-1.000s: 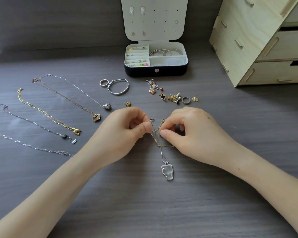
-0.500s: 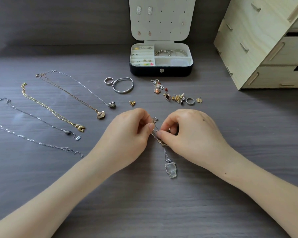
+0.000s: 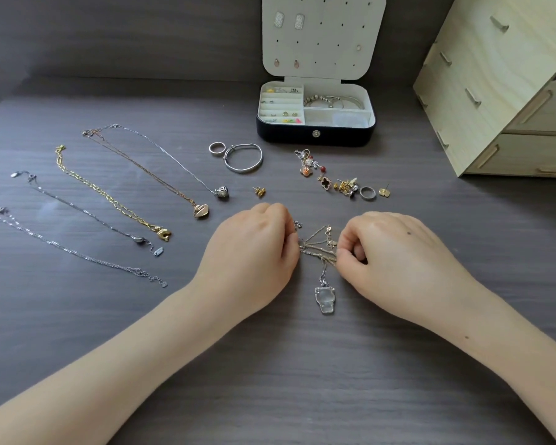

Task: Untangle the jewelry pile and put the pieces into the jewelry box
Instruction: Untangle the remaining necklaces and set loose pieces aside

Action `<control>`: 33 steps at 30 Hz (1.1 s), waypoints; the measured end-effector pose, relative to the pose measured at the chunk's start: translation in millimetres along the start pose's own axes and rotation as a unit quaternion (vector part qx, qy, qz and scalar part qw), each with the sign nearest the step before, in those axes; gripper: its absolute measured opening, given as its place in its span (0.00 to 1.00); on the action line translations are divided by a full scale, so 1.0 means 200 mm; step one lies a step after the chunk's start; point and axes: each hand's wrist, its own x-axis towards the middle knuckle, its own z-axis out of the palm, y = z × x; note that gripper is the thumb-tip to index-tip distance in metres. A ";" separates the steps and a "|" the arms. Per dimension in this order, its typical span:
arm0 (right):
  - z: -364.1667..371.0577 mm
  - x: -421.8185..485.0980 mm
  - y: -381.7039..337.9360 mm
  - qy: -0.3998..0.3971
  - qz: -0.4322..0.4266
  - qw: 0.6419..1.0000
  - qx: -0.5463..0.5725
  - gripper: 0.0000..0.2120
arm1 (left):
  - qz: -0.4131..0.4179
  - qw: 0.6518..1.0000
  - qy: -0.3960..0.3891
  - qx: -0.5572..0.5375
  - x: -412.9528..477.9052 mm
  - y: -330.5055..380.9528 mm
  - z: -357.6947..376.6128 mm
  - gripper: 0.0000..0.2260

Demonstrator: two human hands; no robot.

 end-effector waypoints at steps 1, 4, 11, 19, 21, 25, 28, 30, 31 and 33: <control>0.00 0.00 0.01 0.003 0.000 1.000 -0.001 0.05 | 0.000 1.000 0.001 0.002 0.00 0.00 0.00 0.04; 0.00 0.01 0.01 0.013 -0.007 1.000 0.014 0.03 | 0.001 1.000 0.002 0.006 0.00 0.00 0.01 0.03; 0.04 0.06 -0.02 0.052 -0.043 0.996 0.061 0.06 | 0.002 1.000 0.009 0.001 0.00 0.00 0.01 0.03; 0.02 0.08 -0.03 0.013 -0.066 0.997 0.024 0.05 | 0.005 1.000 0.011 -0.001 0.01 0.00 0.01 0.05; 0.02 0.07 -0.03 0.009 -0.073 0.997 0.024 0.05 | 0.002 1.000 0.010 -0.004 0.01 0.00 0.02 0.05; 0.03 0.06 0.01 -0.001 -0.058 0.996 0.065 0.06 | -0.003 1.000 0.010 -0.002 0.01 -0.01 0.02 0.04; 0.01 0.06 0.05 0.004 -0.033 0.989 0.144 0.09 | -0.004 1.000 0.008 -0.002 0.01 -0.01 0.01 0.03; -0.02 0.06 0.07 0.006 -0.029 0.978 0.206 0.09 | -0.006 1.000 0.007 -0.001 0.01 -0.01 0.02 0.03; -0.03 0.06 0.08 0.006 -0.030 0.970 0.240 0.08 | -0.006 1.000 0.007 0.000 0.01 -0.01 0.02 0.03; -0.04 0.06 0.09 -0.001 -0.029 0.947 0.319 0.08 | -0.008 1.000 0.007 -0.001 0.01 -0.02 0.02 0.04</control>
